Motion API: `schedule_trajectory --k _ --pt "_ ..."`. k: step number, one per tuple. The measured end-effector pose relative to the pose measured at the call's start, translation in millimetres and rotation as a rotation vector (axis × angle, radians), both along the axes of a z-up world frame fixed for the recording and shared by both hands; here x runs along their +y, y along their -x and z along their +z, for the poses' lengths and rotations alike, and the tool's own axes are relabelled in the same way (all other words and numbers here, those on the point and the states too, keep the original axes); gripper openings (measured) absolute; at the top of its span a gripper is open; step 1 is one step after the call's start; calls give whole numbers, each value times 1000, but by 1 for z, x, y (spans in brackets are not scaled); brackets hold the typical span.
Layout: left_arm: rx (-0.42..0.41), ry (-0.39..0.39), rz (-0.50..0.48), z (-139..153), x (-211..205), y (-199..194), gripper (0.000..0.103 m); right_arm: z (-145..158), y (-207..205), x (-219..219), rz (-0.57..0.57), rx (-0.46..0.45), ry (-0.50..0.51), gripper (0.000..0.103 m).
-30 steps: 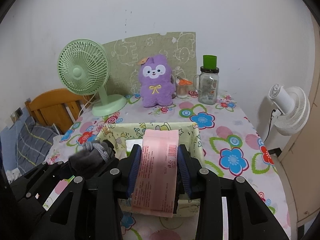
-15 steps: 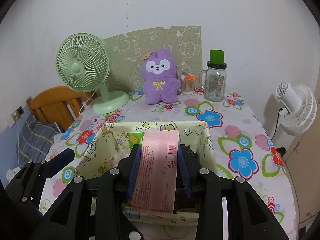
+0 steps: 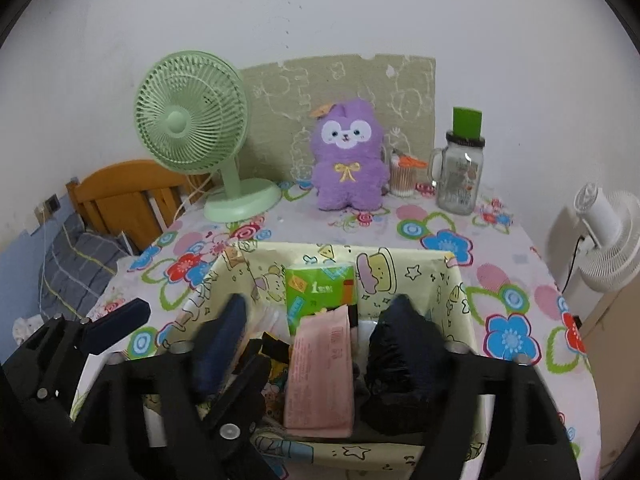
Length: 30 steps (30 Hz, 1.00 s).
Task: Organize soft objects
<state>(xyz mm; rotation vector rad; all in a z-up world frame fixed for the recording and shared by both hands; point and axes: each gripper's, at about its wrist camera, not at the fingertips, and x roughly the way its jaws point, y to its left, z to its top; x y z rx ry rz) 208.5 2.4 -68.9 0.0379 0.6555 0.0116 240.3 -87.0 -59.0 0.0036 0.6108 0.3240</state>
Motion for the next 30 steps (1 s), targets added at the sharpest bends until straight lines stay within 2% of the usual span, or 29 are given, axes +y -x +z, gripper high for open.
schedule_trajectory --k 12,16,28,30 --pt "-9 1 -26 4 -7 16 91 2 18 -13 -40 32 -6 85" --pt "-19 -2 -29 8 -8 24 93 7 30 -17 -57 11 4 90" --pt "-51 -6 -38 21 -9 56 102 21 66 -32 -114 -1 4 90" --pt "-51 -1 -40 22 -9 60 103 22 71 -37 -130 -1 -5 93"
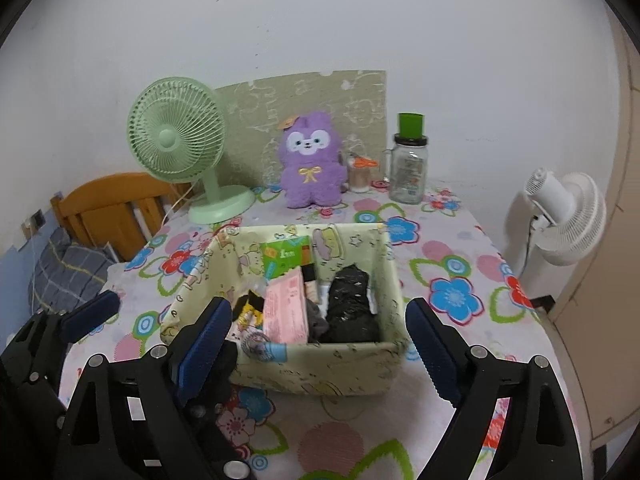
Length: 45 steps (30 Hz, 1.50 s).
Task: Organize soft objects
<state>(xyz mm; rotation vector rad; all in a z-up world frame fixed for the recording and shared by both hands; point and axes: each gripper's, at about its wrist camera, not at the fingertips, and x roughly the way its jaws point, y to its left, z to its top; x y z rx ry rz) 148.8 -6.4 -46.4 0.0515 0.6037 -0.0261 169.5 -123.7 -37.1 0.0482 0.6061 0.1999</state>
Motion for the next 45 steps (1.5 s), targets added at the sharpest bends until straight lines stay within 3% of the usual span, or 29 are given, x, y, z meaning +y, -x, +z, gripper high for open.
schedule_trajectory --k 24,41,45 --pt "-84 15 -5 32 4 75 103 36 87 -38 -44 -135 54 103" --pt "-115 90 24 46 19 125 103 43 137 -61 -107 -143 40 103" --pt "-110 72 33 47 19 129 103 43 147 -64 -95 -151 16 103"
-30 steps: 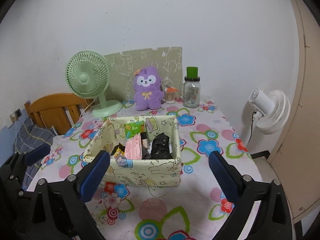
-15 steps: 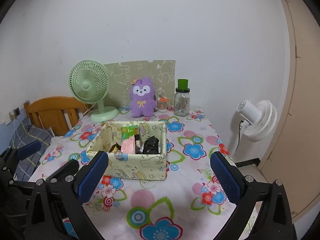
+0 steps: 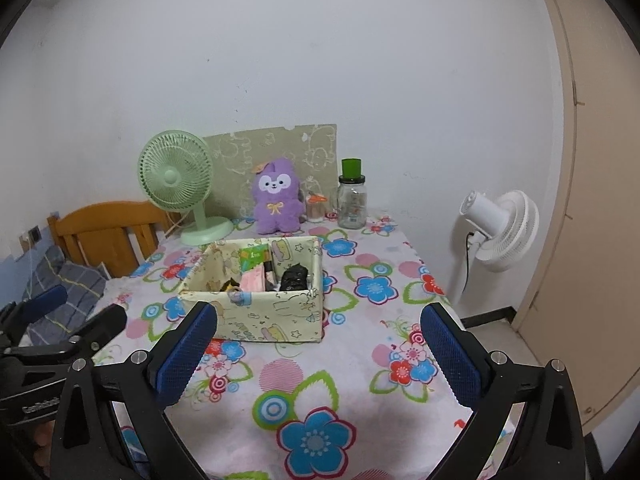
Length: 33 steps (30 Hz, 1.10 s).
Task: Organize soft objects
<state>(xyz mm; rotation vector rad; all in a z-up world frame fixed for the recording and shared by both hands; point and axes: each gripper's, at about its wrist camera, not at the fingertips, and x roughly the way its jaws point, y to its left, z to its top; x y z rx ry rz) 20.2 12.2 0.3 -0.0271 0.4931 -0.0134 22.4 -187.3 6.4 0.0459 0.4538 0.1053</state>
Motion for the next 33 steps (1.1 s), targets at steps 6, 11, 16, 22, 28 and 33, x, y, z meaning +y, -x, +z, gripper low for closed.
schedule_trajectory --k 6,11,16,22,28,33 --pt "-17 4 -9 4 0 7 103 3 9 -4 -10 -16 -12 103" --pt "-36 0 -29 7 -5 12 103 4 12 -7 -19 -25 -18 103" --pt "-35 7 -33 6 -7 11 103 5 12 -8 -26 -26 -17 103" --pt "-31 6 -32 4 -7 11 103 5 13 -8 -26 -23 -18 103" --pt "-30 5 -31 4 -7 11 103 4 12 -8 -20 -22 -21 103" --pt "-27 6 -35 3 -8 10 103 4 12 -8 -19 -21 -23 103"
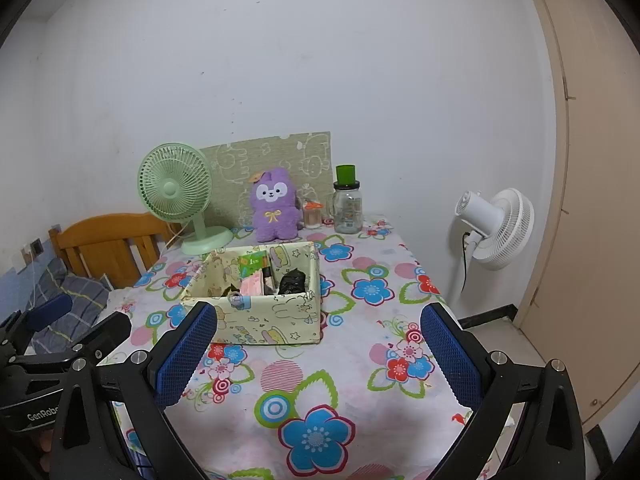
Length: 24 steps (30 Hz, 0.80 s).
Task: Organize soft objects
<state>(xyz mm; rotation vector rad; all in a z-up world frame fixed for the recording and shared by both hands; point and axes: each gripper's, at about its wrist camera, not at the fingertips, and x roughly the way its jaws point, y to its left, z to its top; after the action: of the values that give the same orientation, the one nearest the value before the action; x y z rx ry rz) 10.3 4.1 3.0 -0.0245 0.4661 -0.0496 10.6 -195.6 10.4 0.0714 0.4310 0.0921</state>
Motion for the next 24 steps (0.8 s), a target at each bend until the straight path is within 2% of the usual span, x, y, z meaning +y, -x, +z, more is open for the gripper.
schedule_trajectory --k 24 --pt "22 -14 7 -8 -3 -5 103 -3 -6 2 5 16 -15 103"
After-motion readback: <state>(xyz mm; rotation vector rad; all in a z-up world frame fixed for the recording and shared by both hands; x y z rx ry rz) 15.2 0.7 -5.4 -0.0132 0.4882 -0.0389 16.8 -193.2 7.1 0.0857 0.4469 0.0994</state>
